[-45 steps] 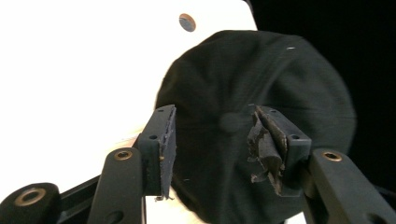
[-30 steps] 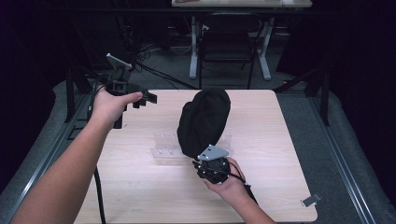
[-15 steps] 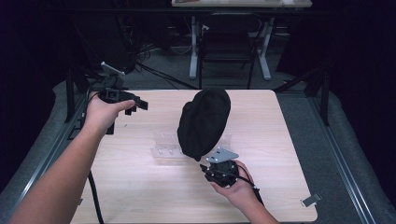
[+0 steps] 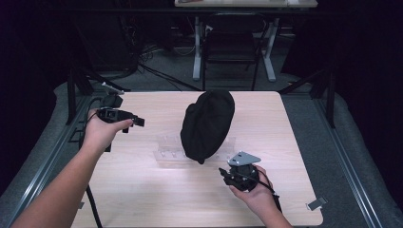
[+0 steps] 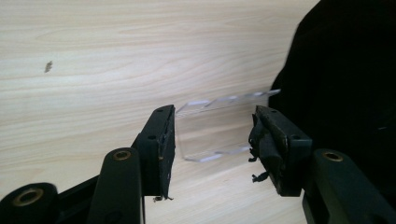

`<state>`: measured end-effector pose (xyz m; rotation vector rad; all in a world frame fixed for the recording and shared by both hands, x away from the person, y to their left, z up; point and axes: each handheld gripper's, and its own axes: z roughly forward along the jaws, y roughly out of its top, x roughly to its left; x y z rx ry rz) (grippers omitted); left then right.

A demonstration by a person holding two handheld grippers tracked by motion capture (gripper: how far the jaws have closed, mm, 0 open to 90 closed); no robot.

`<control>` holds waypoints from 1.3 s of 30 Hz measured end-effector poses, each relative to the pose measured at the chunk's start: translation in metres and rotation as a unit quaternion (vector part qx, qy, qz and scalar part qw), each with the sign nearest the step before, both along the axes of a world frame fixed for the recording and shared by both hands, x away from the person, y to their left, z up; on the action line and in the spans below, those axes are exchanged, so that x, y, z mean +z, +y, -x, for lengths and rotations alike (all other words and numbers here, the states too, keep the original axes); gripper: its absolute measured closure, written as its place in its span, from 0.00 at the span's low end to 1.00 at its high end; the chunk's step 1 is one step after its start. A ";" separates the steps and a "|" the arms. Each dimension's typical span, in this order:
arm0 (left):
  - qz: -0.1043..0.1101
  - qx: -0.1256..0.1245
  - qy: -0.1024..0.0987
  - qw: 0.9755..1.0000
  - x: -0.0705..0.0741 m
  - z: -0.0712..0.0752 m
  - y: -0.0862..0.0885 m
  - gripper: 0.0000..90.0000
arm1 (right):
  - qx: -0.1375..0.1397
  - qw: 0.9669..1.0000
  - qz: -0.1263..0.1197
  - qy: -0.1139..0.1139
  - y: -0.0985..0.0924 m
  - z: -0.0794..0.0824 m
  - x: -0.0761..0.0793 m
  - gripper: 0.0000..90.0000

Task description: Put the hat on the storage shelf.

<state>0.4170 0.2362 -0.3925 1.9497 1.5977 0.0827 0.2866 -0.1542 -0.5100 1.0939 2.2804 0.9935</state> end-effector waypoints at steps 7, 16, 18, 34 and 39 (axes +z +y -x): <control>-0.008 -0.003 -0.003 1.000 -0.023 0.012 0.010 0.54 | -0.021 1.000 -0.007 -0.006 -0.021 0.000 -0.005 0.60; -0.019 -0.014 -0.014 1.000 -0.056 0.030 0.020 0.53 | -0.052 0.998 -0.031 0.005 -0.040 -0.001 -0.006 0.57; -0.018 -0.012 -0.018 1.000 -0.063 0.033 0.022 0.53 | -0.058 0.998 -0.029 0.011 -0.045 -0.002 -0.006 0.58; -0.007 0.005 -0.051 0.999 -0.125 0.077 0.035 0.54 | -0.107 0.993 -0.045 0.013 -0.075 0.000 -0.013 0.58; -0.006 0.019 -0.061 0.998 -0.137 0.084 0.042 0.54 | -0.114 0.992 -0.047 0.005 -0.079 0.000 -0.015 0.59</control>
